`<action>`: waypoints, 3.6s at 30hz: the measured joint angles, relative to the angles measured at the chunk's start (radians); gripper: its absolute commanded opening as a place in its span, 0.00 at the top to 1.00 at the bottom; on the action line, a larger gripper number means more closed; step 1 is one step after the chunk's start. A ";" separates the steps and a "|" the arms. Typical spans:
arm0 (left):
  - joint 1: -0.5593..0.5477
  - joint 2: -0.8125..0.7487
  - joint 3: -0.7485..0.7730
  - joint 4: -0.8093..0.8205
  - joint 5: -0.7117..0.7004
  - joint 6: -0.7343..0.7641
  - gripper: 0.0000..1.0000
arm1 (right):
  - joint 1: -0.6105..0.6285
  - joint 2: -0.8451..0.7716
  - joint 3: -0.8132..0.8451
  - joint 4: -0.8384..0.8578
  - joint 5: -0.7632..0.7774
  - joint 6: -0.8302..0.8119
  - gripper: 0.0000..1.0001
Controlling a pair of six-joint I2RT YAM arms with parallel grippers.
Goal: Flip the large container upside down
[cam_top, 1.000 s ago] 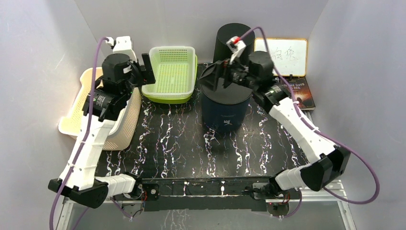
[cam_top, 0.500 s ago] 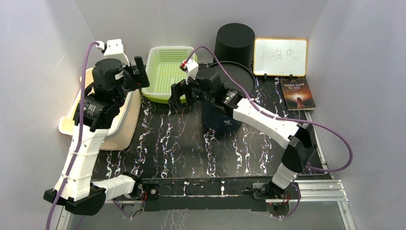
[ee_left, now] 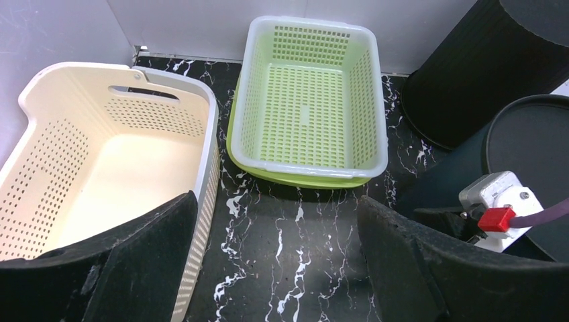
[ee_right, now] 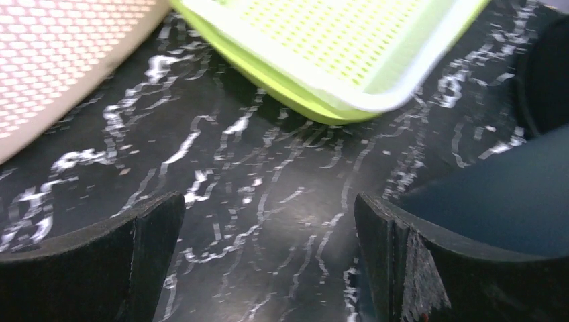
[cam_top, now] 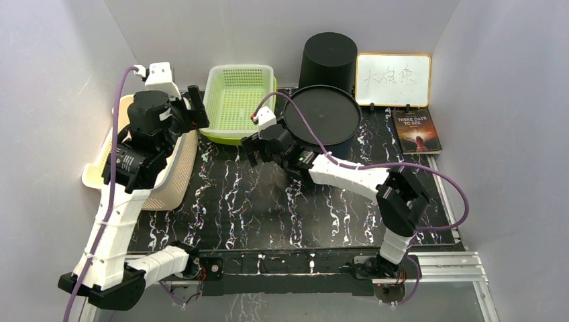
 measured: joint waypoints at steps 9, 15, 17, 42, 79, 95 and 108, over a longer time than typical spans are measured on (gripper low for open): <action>0.000 -0.033 -0.029 0.008 0.003 0.007 0.14 | -0.110 0.005 -0.089 0.098 0.163 -0.032 0.02; 0.000 -0.056 -0.051 0.009 0.004 0.010 0.14 | -0.292 0.004 -0.168 0.129 0.144 -0.034 0.02; 0.000 -0.057 -0.058 0.009 0.006 0.010 0.14 | -0.357 0.004 -0.191 0.136 0.123 -0.043 0.02; 0.000 0.070 -0.071 -0.065 0.015 0.052 0.13 | -0.462 -0.212 -0.224 0.029 -0.134 -0.060 0.02; 0.258 0.254 -0.451 0.188 -0.018 0.178 0.31 | -0.366 -0.283 -0.259 -0.035 -0.343 -0.010 0.02; 0.294 0.277 -0.537 0.212 -0.050 0.143 0.63 | -0.366 -0.283 -0.277 -0.017 -0.332 -0.012 0.02; 0.294 0.215 -0.578 0.205 -0.064 0.132 1.00 | -0.366 -0.283 -0.290 -0.011 -0.312 -0.013 0.02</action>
